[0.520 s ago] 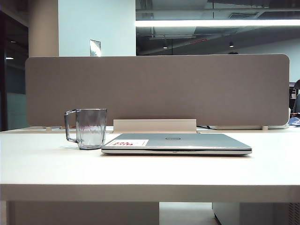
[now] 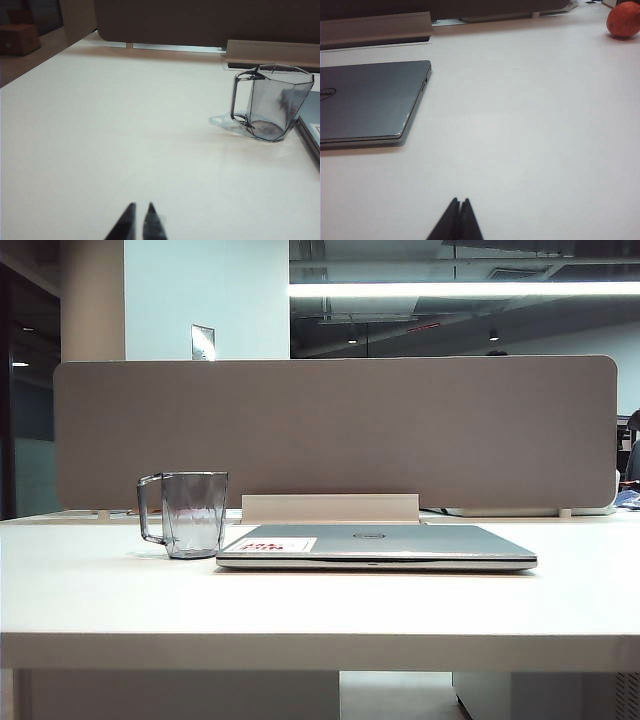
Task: Pick up the water cup and place it on the side of the laptop close to you.
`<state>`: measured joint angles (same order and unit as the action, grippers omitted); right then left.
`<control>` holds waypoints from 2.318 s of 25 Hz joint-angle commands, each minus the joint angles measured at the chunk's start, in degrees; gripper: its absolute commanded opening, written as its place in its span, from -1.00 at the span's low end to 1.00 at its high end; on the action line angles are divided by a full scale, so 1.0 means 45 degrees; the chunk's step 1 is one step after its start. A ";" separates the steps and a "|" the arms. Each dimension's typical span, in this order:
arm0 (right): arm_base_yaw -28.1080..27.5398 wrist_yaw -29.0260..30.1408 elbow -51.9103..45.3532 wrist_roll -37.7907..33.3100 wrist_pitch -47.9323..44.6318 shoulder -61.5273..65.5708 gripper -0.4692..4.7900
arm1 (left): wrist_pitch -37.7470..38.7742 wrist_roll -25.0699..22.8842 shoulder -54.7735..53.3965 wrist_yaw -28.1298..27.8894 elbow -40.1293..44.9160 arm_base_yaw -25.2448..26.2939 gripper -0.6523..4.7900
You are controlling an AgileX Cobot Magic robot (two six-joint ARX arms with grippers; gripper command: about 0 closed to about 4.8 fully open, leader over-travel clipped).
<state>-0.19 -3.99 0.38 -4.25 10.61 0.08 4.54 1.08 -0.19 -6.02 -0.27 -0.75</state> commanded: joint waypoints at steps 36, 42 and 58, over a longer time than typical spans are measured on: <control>0.0015 0.1253 -0.0078 -0.0053 -0.0121 -0.0019 -0.85 | -0.4439 -0.1472 -1.1230 0.2249 -0.6572 0.0000 -0.78; 0.0019 0.1253 -0.0078 -0.0053 -0.0112 -0.0019 -0.85 | -0.6125 -0.1525 -1.4464 0.3002 -0.7179 0.0029 -0.78; 0.0015 0.1209 -0.0078 -0.0049 -0.0073 -0.0019 -0.85 | -0.6907 -0.1579 -2.1915 0.4260 -1.0656 0.0015 -0.41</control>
<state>-0.16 1.56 0.36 -4.47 10.66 0.10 -23.57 -5.80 -97.45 12.12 -47.75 -0.73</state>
